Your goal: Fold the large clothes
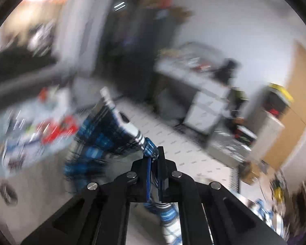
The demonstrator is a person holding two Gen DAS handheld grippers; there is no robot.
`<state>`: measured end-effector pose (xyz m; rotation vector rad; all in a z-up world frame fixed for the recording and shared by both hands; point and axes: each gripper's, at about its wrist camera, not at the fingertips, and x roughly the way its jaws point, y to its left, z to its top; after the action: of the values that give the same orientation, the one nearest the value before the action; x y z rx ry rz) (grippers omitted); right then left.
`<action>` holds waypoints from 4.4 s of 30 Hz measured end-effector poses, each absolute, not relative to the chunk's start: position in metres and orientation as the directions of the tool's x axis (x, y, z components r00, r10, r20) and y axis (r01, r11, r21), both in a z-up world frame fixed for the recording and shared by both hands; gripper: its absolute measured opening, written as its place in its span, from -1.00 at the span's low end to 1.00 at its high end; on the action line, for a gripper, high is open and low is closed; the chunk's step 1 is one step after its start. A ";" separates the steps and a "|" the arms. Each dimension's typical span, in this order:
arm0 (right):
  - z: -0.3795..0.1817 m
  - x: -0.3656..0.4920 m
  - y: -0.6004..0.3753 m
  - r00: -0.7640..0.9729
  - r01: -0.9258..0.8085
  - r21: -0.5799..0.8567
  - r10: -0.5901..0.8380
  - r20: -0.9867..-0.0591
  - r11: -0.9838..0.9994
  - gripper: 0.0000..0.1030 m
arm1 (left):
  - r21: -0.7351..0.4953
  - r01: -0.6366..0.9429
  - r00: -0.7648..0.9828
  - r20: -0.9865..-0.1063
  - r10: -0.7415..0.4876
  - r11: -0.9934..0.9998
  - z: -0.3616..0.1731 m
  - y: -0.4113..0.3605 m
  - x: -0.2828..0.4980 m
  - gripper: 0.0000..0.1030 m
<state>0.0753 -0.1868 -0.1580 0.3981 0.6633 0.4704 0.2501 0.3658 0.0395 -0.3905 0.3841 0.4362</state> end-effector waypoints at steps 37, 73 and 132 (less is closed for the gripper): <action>-0.115 0.224 -0.290 0.733 -0.131 0.344 0.324 -0.598 0.930 1.00 | -0.272 0.213 0.433 -0.835 -0.340 0.939 -0.125 0.106 0.187 0.64; -0.161 0.158 -0.293 0.631 -0.120 0.046 0.112 -0.768 0.992 0.79 | -0.206 0.059 0.391 -0.896 -0.212 0.977 -0.172 0.179 0.037 0.64; -0.143 0.379 -0.192 0.676 -0.228 0.082 0.218 -0.704 0.970 -0.23 | -0.124 0.232 0.417 -0.883 -0.214 0.965 -0.170 0.056 0.341 0.75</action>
<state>0.3791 -0.1924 -0.1431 -0.0124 0.7902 0.2507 0.3407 0.0559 -0.1697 0.0186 1.1058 -0.2796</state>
